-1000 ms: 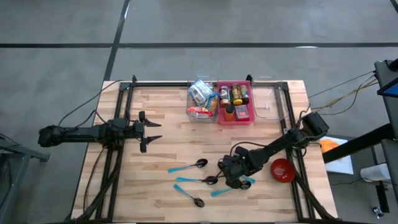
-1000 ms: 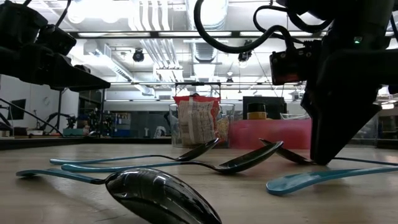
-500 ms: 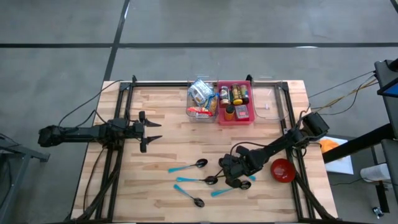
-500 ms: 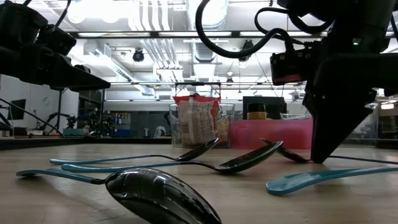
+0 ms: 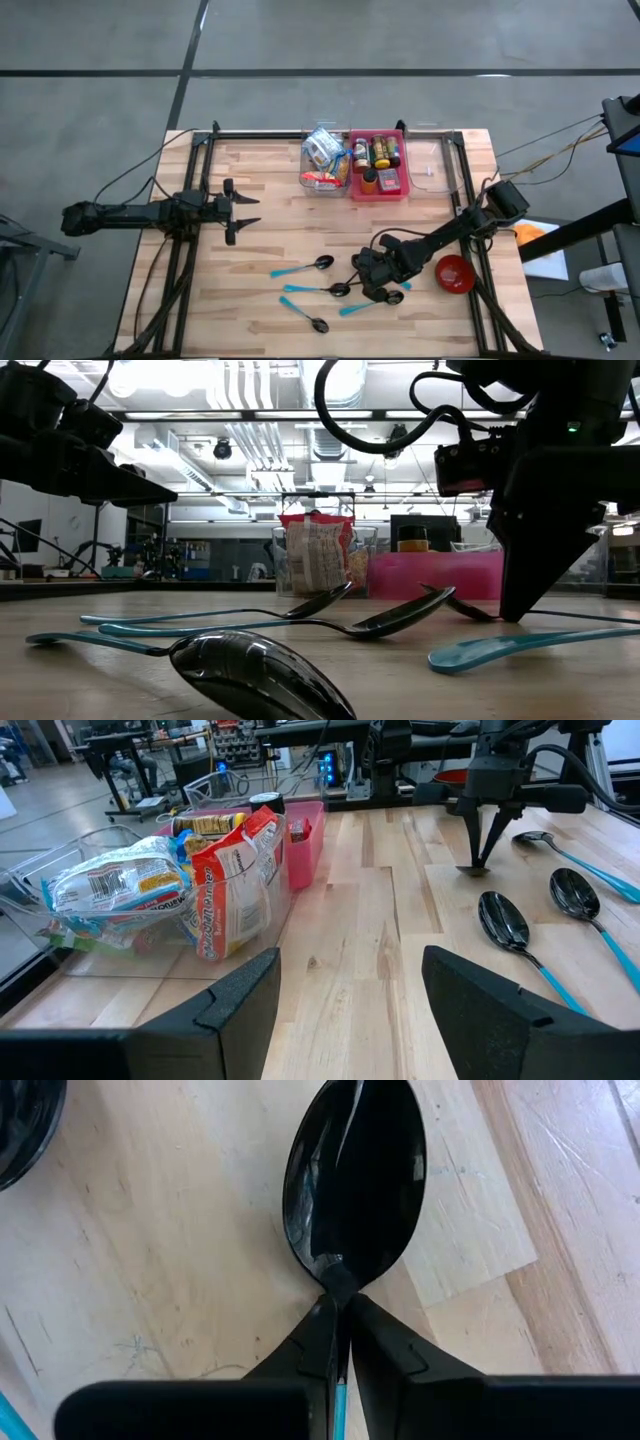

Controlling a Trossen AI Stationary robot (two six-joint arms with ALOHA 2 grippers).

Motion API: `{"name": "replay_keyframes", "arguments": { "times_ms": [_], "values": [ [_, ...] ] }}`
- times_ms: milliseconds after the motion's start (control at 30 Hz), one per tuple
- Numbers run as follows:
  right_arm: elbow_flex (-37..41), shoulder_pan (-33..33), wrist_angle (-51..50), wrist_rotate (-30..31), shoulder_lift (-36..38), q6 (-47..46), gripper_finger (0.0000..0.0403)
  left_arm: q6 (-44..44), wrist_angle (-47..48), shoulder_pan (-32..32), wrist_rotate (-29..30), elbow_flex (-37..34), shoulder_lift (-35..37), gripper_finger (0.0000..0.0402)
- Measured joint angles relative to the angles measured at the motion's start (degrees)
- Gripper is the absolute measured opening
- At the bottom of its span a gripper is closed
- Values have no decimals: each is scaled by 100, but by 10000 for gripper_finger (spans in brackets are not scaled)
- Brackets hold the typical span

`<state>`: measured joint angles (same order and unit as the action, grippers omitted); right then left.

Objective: Pick & Place Food Item
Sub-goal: Put the blue spoon into the right transparent bin

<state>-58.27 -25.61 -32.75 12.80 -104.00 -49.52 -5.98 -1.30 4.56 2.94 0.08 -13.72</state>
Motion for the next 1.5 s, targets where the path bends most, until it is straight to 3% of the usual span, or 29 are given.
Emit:
{"name": "replay_keyframes", "arguments": {
  "times_ms": [533,833,1267,1500],
  "values": [
    [-140,0,-159,270,416,-488,20,15,2,0,0,0,0,244],
    [-141,0,-570,750,1091,-1390,20,15,2,1,2,0,-1,244],
    [-146,23,-2045,2066,2269,-2550,20,12,2,0,2,0,-2,244],
    [-143,349,-2621,2415,2759,-2664,20,-2,2,0,0,0,-2,244]
  ]
}}
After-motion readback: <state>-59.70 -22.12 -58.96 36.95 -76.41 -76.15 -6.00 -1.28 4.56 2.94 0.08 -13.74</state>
